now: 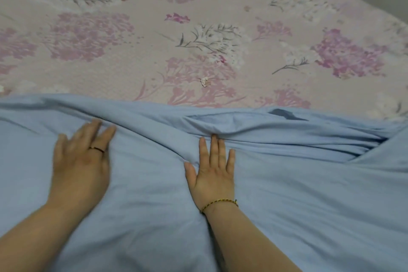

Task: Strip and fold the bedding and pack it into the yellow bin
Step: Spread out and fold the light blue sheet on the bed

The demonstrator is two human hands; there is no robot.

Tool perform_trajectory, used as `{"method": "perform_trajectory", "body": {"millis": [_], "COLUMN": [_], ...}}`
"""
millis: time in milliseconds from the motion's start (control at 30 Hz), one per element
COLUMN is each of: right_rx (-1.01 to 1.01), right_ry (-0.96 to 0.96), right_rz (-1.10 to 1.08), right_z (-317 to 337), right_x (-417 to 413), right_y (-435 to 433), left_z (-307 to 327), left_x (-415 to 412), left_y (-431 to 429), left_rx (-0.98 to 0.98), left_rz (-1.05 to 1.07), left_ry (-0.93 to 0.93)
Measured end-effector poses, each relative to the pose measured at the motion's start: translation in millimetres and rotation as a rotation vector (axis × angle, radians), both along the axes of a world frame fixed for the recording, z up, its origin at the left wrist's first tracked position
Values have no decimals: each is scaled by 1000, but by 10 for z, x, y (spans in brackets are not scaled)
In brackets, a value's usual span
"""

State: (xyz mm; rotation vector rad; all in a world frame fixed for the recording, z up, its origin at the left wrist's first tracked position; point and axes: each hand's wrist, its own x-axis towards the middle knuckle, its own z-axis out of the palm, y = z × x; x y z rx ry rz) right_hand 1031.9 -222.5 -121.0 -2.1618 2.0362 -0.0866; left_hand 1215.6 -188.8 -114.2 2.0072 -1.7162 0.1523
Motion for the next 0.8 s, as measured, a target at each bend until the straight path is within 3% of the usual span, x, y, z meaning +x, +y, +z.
{"method": "perform_trajectory", "body": {"millis": [67,200,233,300,367,400,433,567,633,700,800], "right_rx": [32,156,97,189,-43,-203,-238,49,129,262,385], "right_ry": [-33,-131,-183,-441,-558,-551,-516,-305,-365,-391,-248], "right_rz": [19,139,222,375,318,248,179,108,87,168,333], "right_z": [-14,210,244,465,618,620,664,735,799,855,881], "right_x": [-8,-115,-211,-524,-886,-1097,-1294,-1764,-1796,-1737,-1670], "right_y": [-14,-44,-103,-256,-506,-654,-809,-1279,-1363,-1387,-1401], "left_z": [284,103,50,33,10,5,-7,-67,-79,-86,-109], "left_x": [-432,-956,-981,-1047,-1052,-1054,-1059,-1064,-1057,-1059,-1053], "left_y": [-6,85,77,58,18,5,-1,-17,-31,-33,-34], "left_rx": [45,258,249,227,206,222,229,192,179,166,138], "left_rz": [-28,92,132,179,220,226,224,250,251,251,246], "left_ry": [39,118,133,144,105,106,87,20,-2,-21,-58]}}
